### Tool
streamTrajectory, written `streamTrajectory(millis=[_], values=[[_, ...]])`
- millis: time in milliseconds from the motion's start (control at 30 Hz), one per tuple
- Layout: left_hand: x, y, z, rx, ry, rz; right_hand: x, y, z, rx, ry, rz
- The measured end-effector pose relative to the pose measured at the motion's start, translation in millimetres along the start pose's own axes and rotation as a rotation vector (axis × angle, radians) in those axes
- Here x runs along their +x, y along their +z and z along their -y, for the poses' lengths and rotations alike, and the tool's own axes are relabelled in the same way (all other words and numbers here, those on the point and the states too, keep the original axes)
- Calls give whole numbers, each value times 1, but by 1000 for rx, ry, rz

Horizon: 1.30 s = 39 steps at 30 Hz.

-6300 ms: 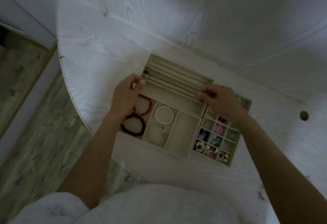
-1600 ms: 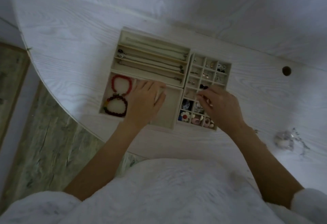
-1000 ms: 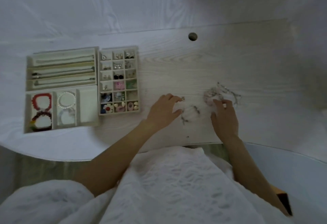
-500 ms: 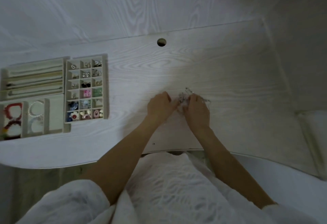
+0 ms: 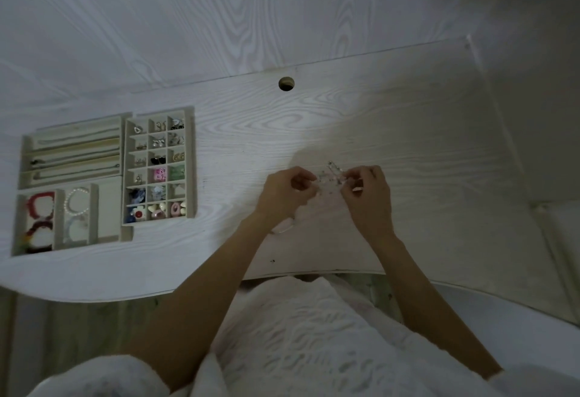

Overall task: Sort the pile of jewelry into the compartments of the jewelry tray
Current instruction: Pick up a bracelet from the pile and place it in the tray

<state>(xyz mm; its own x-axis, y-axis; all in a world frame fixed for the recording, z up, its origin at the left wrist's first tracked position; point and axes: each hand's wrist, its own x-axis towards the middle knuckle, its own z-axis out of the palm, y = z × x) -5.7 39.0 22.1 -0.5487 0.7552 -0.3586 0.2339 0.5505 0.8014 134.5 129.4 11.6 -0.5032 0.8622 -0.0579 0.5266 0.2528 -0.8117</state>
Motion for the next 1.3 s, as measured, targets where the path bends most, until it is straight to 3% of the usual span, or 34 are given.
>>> streamTrajectory(millis=[167, 300, 433, 567, 700, 867, 1033, 1133, 1300], values=[[-5, -13, -21, -62, 87, 116, -1, -2, 8, 324, 211, 120], [-11, -19, -28, -256, 15, 119, -3, 4, 11, 378, 214, 260], [-18, -30, -29, -215, 13, 45, -4, 6, 14, 313, 112, 310], [-29, -50, -24, 54, 184, 35, 3, 4, 25, 210, -48, 405], [-49, -87, -9, 146, 318, -47, 8, 37, 61, 208, -160, 556], [-87, -145, 36, -187, 180, -128, -6, 99, 115, 446, -55, 565], [-118, -197, 110, -416, -67, -574, -22, 185, 180, 523, 181, 770], [-123, -224, 147, -580, -191, -710, -28, 236, 210, 504, 334, 860], [-108, -256, 192, -498, -248, -766, -27, 294, 246, 442, 349, 902]])
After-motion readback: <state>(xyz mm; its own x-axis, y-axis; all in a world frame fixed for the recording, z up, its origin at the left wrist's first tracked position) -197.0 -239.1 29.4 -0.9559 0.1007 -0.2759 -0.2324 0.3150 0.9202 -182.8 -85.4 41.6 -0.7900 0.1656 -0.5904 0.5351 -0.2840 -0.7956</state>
